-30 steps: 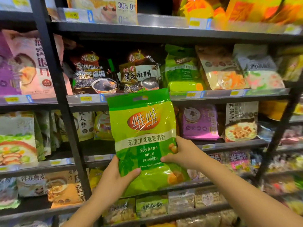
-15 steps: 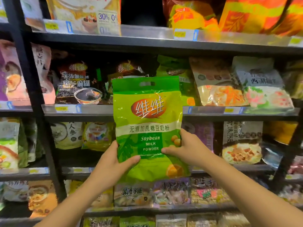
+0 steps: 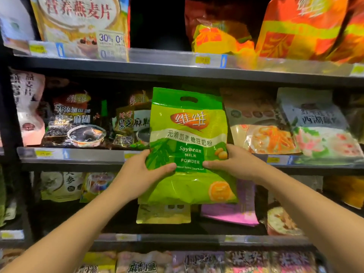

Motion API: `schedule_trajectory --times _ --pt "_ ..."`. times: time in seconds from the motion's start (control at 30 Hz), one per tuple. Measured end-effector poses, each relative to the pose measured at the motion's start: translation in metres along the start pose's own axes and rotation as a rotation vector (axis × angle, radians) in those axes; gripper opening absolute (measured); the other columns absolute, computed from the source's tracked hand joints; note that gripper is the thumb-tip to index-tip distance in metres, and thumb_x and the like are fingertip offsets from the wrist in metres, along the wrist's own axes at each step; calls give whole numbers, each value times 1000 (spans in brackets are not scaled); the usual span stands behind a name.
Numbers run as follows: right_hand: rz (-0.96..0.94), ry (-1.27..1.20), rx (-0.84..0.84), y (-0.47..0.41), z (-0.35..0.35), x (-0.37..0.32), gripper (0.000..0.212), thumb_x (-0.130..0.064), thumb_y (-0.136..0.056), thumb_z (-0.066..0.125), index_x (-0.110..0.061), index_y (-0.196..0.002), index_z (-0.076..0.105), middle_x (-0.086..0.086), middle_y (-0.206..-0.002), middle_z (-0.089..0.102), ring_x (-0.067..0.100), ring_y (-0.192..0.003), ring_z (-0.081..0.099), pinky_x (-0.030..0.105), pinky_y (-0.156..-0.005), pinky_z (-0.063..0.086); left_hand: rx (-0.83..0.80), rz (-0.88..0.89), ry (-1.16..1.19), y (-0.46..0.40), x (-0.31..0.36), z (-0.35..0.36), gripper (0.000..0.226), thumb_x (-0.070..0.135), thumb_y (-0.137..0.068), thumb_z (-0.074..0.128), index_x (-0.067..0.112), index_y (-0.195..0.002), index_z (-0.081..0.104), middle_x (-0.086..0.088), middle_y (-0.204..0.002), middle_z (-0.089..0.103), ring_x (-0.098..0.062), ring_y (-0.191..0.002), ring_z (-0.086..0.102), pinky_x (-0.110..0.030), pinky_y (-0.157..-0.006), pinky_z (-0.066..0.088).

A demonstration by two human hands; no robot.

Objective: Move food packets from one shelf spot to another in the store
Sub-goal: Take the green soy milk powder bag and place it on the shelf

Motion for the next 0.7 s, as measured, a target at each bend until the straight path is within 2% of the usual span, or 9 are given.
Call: schedule_trajectory --times 0.03,0.07,0.13,0.27,0.37,0.47,0.53,0.6,0.7 --pt "-5 -20 -7 -7 -5 0 38 -43 -81 86 -20 -109 74 -5 -106 80 14 -100 74 29 -86 60 2 2 -9 -13 2 -1 48 74 -70 74 44 -105 61 37 -94 71 16 -85 66 -3 -61 48" --pt "-10 -50 -18 -16 -10 1 25 -38 -83 86 -25 -101 75 -12 -99 80 5 -92 75 18 -74 59 -1 4 -12 -26 3 -2 49 73 -71 74 42 -107 64 32 -94 74 13 -83 68 -5 -59 48" --pt "-6 -104 -6 -34 -20 2 12 -30 -84 86 -29 -90 76 -20 -90 79 -6 -76 73 7 -58 52 0 9 -24 -52 5 -4 59 76 -71 73 33 -111 70 17 -94 78 4 -78 71 -15 -61 50" --pt "48 -110 61 -74 -38 1 20 -39 -81 88 -27 -93 77 -17 -88 80 -4 -70 73 11 -52 52 -34 32 -39 -105 13 -7 54 76 -73 72 30 -102 75 20 -88 78 3 -75 72 -30 -70 57" --pt "100 -70 114 -102 -54 -1 23 -49 -78 87 -29 -84 77 -20 -75 77 -3 -62 71 15 -49 52 -76 46 -17 -145 14 -5 58 75 -73 72 27 -106 77 8 -95 81 -12 -87 77 -44 -87 61" --pt "92 -61 122 -124 -61 4 31 -47 -80 87 -29 -60 71 -15 -57 69 -1 -49 63 16 -46 44 -96 17 -22 -177 10 2 87 80 -67 71 20 -130 68 1 -118 76 -18 -106 72 -47 -99 56" --pt "75 -65 164 -137 -62 13 32 -44 -80 88 -24 -65 68 -11 -59 68 5 -59 64 17 -51 45 -118 -7 1 -191 7 9 108 83 -63 71 15 -144 56 -6 -136 67 -24 -121 66 -50 -107 51" --pt "68 -63 200 -150 -63 21 35 -45 -80 88 -16 -80 68 -4 -70 70 16 -72 66 21 -61 47 -105 -11 21 -200 4 15 114 88 -58 73 16 -144 56 -6 -138 66 -25 -123 65 -51 -107 51" --pt "67 -48 212 -167 -70 31 43 -46 -79 88 -19 -71 57 -13 -53 57 10 -58 53 16 -47 39 -43 -29 20 -211 2 23 96 86 -56 70 18 -124 67 -2 -115 75 -20 -102 73 -50 -92 59"
Point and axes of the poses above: each hand's wrist, its own y-axis away from the middle knuckle, its own z-axis out of the palm, x = y × z, the point moved 1 cm from there along -y, towards the middle knuckle
